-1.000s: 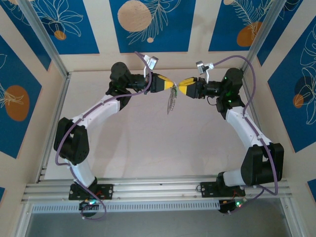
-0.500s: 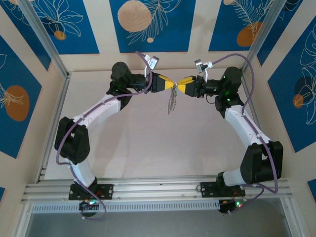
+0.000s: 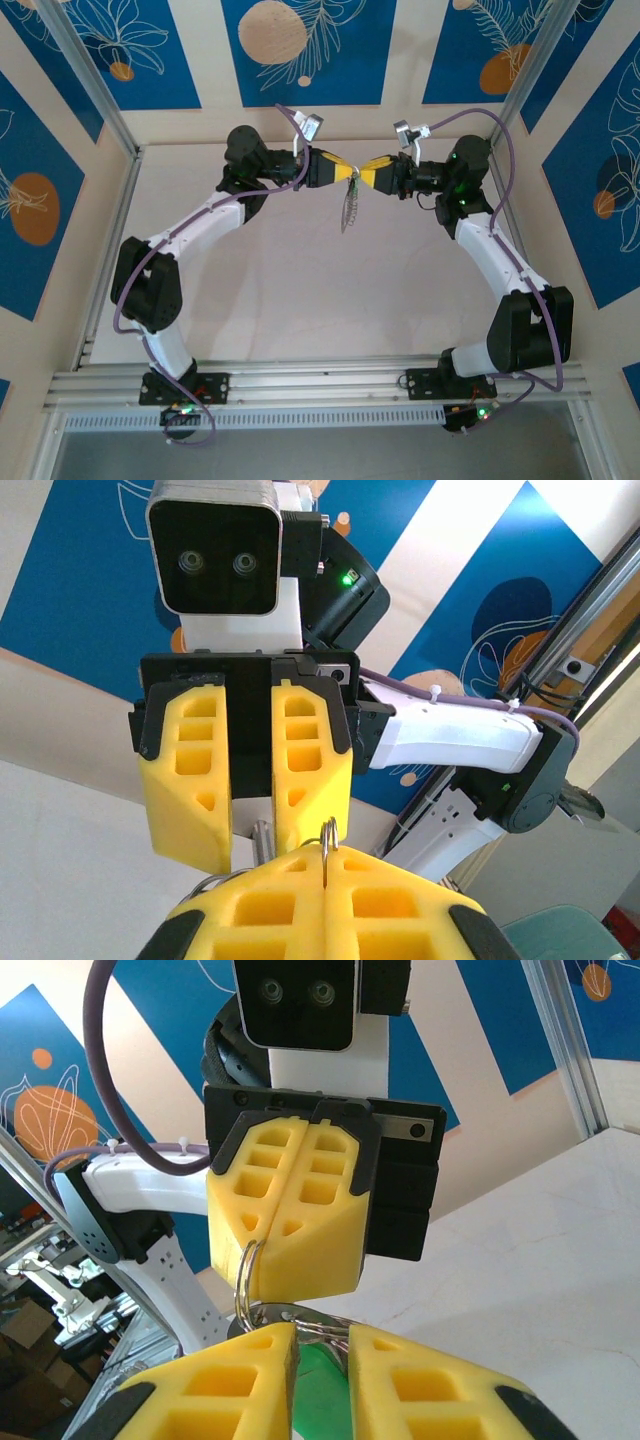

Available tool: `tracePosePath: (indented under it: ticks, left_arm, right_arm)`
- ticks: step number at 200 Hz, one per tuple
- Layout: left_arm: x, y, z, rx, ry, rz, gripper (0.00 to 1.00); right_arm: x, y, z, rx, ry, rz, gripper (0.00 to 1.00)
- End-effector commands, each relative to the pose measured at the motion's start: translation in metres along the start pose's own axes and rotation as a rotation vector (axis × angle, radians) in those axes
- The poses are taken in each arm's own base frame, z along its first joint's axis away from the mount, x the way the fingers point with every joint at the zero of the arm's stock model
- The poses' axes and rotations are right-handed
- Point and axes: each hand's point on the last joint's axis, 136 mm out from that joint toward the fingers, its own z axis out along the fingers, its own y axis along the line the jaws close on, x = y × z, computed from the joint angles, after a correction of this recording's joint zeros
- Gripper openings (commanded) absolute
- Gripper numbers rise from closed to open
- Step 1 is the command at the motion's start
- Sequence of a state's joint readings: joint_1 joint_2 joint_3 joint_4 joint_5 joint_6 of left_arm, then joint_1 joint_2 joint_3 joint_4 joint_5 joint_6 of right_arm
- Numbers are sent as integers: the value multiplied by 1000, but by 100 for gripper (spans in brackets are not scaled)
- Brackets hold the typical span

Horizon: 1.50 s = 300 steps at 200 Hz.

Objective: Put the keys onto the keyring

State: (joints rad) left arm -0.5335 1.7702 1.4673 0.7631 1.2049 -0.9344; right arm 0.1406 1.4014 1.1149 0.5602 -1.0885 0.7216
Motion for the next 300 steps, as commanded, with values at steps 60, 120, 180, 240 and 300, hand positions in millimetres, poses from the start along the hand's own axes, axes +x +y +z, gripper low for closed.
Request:
tracePosePath:
  ticks: [60, 120, 180, 240, 300]
  left_arm:
    - [-11, -20, 3, 44, 6, 83, 0]
    - [-11, -21, 4, 47, 8, 82, 0]
    - [-11, -22, 5, 49, 10, 82, 0]
    - [-10, -21, 6, 52, 13, 83, 0]
    - [-9, -19, 6, 49, 12, 79, 0]
  right_arm:
    - [-7, 7, -25, 75, -47, -44, 37]
    - [-6, 11, -10, 34, -26, -54, 39]
    - [-8, 12, 2, 10, -19, -62, 38]
    - [-7, 11, 4, 6, -17, -63, 25]
    - [-7, 13, 0, 12, -23, -69, 0]
